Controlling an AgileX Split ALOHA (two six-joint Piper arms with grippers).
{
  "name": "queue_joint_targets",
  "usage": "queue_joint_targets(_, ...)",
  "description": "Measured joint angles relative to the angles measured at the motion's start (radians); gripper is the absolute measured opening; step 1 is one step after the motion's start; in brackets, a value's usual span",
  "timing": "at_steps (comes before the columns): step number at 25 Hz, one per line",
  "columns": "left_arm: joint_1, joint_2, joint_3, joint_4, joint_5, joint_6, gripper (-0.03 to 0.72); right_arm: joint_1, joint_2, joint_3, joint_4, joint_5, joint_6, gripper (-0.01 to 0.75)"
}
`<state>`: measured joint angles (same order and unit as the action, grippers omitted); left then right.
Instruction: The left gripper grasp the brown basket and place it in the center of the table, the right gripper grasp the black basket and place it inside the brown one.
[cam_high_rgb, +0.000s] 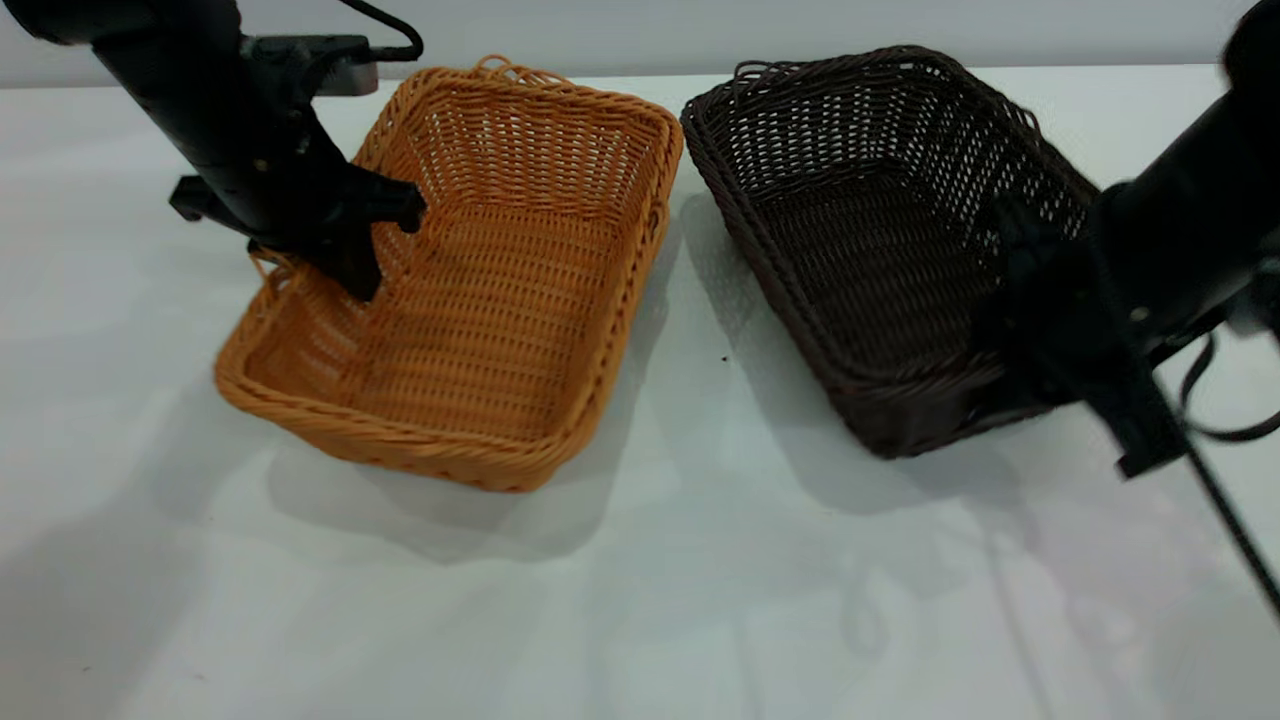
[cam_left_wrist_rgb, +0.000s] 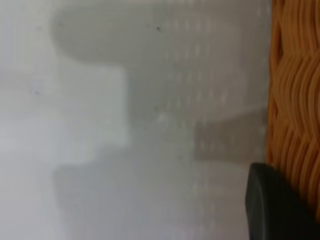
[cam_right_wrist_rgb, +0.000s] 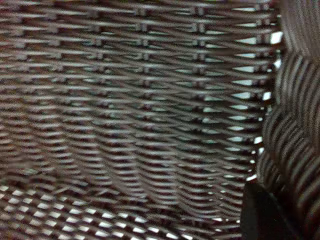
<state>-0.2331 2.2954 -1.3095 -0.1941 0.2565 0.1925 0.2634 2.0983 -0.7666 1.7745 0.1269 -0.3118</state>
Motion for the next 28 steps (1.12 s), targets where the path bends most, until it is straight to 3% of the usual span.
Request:
queue_joint_targets(5,0.0,-0.012,0.0,0.171,-0.009,0.014,0.085,-0.137,-0.043,-0.064,-0.124,0.131,-0.067,0.1)
queue_joint_targets(11,-0.011,-0.012,0.0,0.279,-0.097,0.148,0.085,-0.259,-0.047,-0.231,-0.477,0.386,-0.048,0.1)
queue_joint_targets(16,-0.067,0.001,0.0,0.341,-0.239,0.381,0.085,-0.286,-0.047,-0.398,-0.767,0.597,0.045,0.1)
queue_joint_targets(20,-0.133,0.019,0.0,0.427,-0.334,0.547,0.086,-0.297,-0.047,-0.543,-0.864,0.696,0.09,0.1)
queue_joint_targets(28,-0.209,0.059,-0.003,0.611,-0.456,0.591,0.087,-0.307,-0.047,-0.692,-0.924,0.805,0.101,0.1)
